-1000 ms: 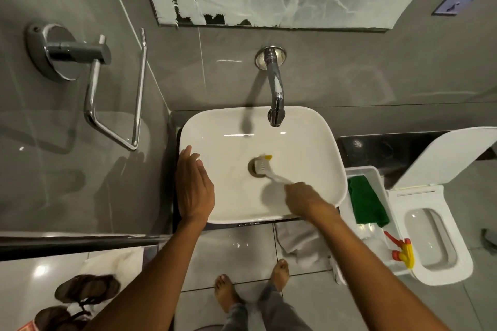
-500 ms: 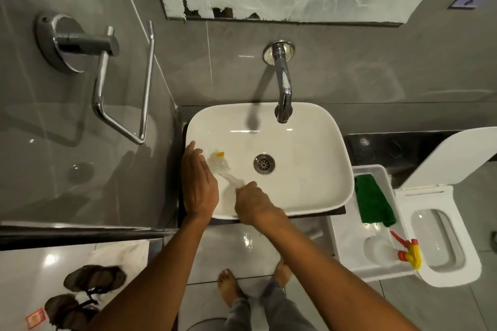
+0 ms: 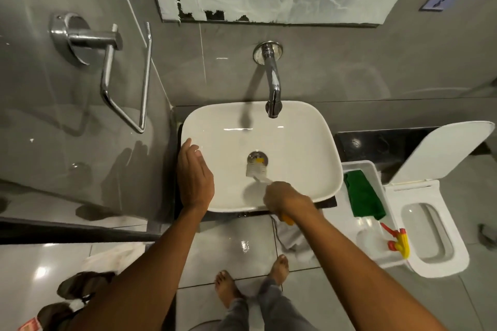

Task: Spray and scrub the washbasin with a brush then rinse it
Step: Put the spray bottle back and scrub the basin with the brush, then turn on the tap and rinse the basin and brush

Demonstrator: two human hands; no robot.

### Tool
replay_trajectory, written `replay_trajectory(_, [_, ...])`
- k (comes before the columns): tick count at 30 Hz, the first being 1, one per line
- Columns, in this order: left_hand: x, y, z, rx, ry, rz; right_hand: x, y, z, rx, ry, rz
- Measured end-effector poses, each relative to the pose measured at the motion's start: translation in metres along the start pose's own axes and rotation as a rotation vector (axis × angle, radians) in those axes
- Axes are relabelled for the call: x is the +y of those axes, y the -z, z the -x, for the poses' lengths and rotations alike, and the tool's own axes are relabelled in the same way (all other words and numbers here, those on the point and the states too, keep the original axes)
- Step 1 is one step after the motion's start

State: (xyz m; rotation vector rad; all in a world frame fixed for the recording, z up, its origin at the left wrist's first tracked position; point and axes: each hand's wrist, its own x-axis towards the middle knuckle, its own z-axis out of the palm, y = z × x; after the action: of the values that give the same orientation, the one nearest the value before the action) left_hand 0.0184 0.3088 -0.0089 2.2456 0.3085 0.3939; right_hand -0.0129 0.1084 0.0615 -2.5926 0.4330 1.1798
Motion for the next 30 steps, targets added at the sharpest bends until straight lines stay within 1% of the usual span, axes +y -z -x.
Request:
replay_trajectory(2, [0.004, 0.003, 0.003, 0.009, -0.013, -0.029, -0.005, -0.001, 0.012, 0.002, 0.024, -0.022])
replay_trajectory(4, [0.007, 0.007, 0.005, -0.013, -0.02, -0.054, 0.0, 0.007, 0.023, -0.049, 0.019, -0.096])
replay_trajectory(5, [0.009, 0.01, 0.006, -0.036, -0.022, -0.061, 0.006, 0.009, 0.028, -0.095, 0.028, -0.117])
replay_trajectory(6, [0.011, 0.013, 0.006, -0.065, -0.026, -0.071, 0.01, 0.009, 0.035, -0.168, -0.011, -0.179])
replay_trajectory(7, [0.012, 0.015, 0.007, -0.098, -0.029, -0.083, 0.012, 0.006, 0.039, -0.207, -0.024, -0.223])
replay_trajectory(9, [0.015, 0.02, 0.007, -0.182, -0.039, -0.104, 0.012, -0.003, 0.052, -0.225, -0.026, -0.288])
replay_trajectory(10, [0.019, 0.022, 0.007, -0.223, -0.053, -0.112, 0.013, -0.008, 0.057, -0.202, -0.046, -0.313])
replay_trajectory(13, [0.041, 0.026, 0.002, -0.291, -0.147, -0.142, 0.015, -0.025, 0.068, -0.118, 0.06, -0.289])
replay_trajectory(15, [0.068, 0.025, -0.005, -0.318, -0.2, -0.164, 0.016, -0.026, 0.073, -0.028, 0.096, -0.326])
replay_trajectory(18, [0.121, 0.022, -0.019, -0.319, -0.261, -0.2, 0.021, -0.021, 0.084, 0.108, 0.075, -0.416])
replay_trajectory(21, [0.168, 0.016, -0.034, -0.321, -0.244, -0.159, 0.026, -0.018, 0.086, 0.171, 0.041, -0.491])
replay_trajectory(24, [0.201, 0.008, -0.049, -0.334, -0.191, -0.173, 0.03, -0.017, 0.089, 0.227, 0.087, -0.506])
replay_trajectory(27, [0.218, 0.0, -0.059, -0.326, -0.116, -0.229, 0.033, -0.016, 0.094, 0.255, 0.108, -0.515])
replay_trajectory(30, [0.225, -0.007, -0.063, -0.301, -0.081, -0.275, 0.035, -0.013, 0.09, 0.264, 0.07, -0.564])
